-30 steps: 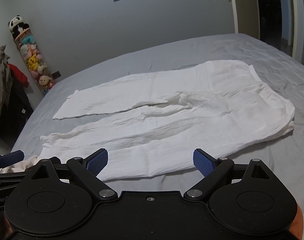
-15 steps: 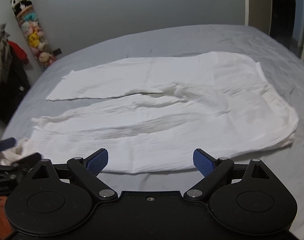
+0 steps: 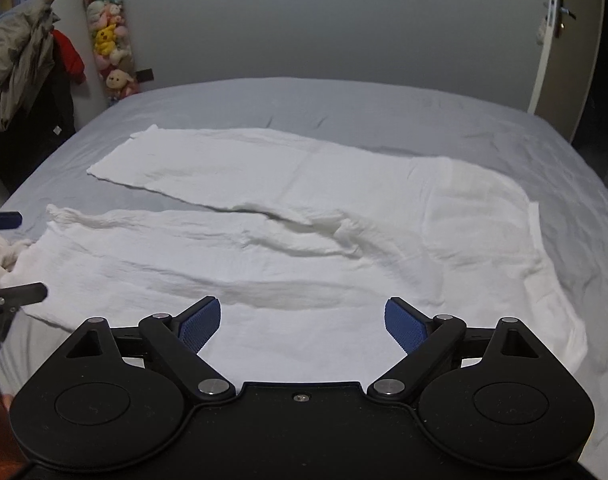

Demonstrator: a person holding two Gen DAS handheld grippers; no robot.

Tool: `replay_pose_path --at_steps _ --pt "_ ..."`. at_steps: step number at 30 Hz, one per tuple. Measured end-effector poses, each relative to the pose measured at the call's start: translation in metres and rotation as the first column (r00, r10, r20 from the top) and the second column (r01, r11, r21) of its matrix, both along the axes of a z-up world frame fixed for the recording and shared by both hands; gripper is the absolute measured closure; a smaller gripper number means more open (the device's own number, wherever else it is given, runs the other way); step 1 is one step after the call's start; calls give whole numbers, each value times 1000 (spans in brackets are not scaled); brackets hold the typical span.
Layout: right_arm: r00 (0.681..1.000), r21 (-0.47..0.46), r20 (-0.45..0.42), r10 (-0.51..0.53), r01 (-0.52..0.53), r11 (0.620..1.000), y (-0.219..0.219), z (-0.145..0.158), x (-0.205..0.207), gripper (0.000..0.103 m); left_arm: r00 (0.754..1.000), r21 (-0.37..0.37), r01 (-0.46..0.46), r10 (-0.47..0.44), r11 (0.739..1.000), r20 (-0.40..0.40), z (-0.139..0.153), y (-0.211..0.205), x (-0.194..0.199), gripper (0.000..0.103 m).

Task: Fold clothes
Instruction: 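Move both grippers toward the white garment on the bed, then close the left gripper on the garment edge while the right gripper approaches another edge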

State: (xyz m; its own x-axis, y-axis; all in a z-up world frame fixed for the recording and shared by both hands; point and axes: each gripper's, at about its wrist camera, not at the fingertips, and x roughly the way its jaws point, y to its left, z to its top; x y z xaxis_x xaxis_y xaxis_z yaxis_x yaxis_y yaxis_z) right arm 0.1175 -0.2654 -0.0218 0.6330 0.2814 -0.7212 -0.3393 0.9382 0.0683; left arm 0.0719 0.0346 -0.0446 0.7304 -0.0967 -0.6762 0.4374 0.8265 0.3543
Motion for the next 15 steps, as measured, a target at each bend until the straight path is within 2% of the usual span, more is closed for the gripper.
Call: replay_pose_path --at_steps 4,8,10,12,14,15 --pt "998 -61 -36 47 -49 997 -14 -12 22 18 995 119 91 -87 989 -41 -14 20 6 29" --pt "992 -173 -105 62 -80 982 -26 -26 43 20 987 167 140 -125 976 -96 -15 50 18 28" --pt "987 -229 -128 100 -127 965 -33 -32 51 21 982 194 165 -142 967 -126 -15 60 22 28" --pt "980 -307 -136 144 -180 935 -38 -37 55 21 966 258 227 -184 939 -180 -20 70 24 28" --pt "970 -379 -145 194 -236 895 -40 -43 57 25 938 332 309 -230 891 -258 -31 79 21 28" --pt "963 -414 -156 219 -265 871 -43 -48 59 30 930 347 331 -241 877 -278 -35 82 20 28"
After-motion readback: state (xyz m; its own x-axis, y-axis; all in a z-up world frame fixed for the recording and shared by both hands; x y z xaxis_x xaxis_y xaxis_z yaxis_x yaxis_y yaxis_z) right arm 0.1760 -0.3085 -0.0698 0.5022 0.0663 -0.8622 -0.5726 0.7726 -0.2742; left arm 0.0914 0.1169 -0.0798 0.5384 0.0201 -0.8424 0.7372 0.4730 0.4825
